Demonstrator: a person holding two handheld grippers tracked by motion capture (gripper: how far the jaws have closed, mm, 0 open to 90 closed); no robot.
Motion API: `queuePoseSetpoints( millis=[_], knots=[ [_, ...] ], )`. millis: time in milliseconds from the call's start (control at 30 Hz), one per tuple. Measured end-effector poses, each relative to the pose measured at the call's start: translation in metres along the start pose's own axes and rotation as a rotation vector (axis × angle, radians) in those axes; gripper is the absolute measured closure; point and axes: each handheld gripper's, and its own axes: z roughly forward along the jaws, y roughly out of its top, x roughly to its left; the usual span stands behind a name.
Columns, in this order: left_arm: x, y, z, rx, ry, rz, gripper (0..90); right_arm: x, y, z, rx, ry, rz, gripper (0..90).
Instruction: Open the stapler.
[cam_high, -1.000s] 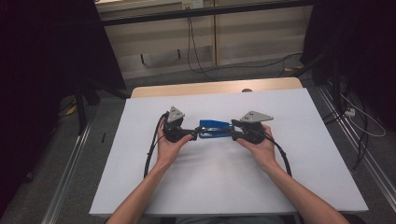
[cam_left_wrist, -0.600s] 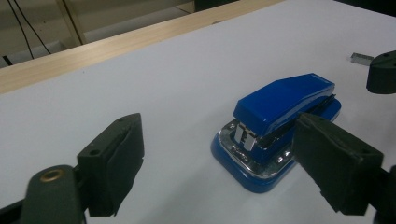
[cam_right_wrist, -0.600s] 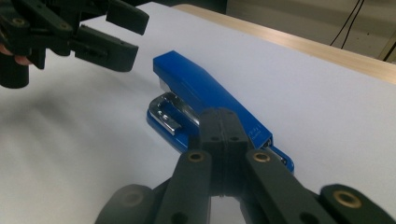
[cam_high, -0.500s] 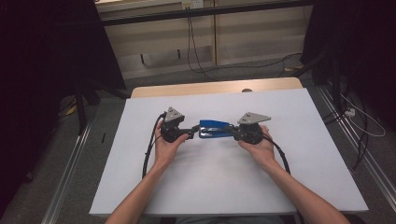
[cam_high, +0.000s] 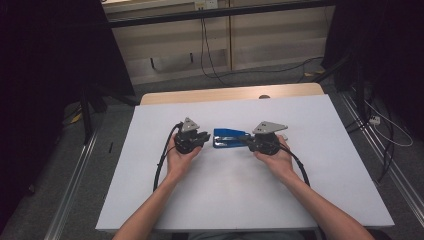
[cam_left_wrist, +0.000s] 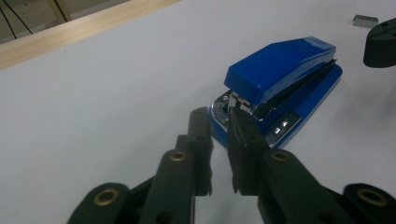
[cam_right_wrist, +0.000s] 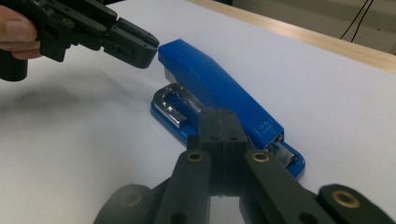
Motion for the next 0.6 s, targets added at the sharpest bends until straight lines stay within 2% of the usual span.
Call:
queuePoseSetpoints(
  millis=[100, 300, 600],
  knots=[
    [-0.001, 0.000, 0.003, 0.009, -0.004, -0.006, 90.0, 0.002, -0.002, 0.004, 0.027, 0.008, 0.009, 90.0],
    [-0.002, 0.000, 0.006, 0.013, 0.007, 0.000, 90.0, 0.005, 0.000, 0.009, 0.045, 0.014, 0.012, 90.0],
    [0.000, -0.003, 0.011, 0.014, -0.009, -0.010, 90.0, 0.005, 0.005, 0.015, 0.065, 0.023, 0.002, 90.0]
  ],
)
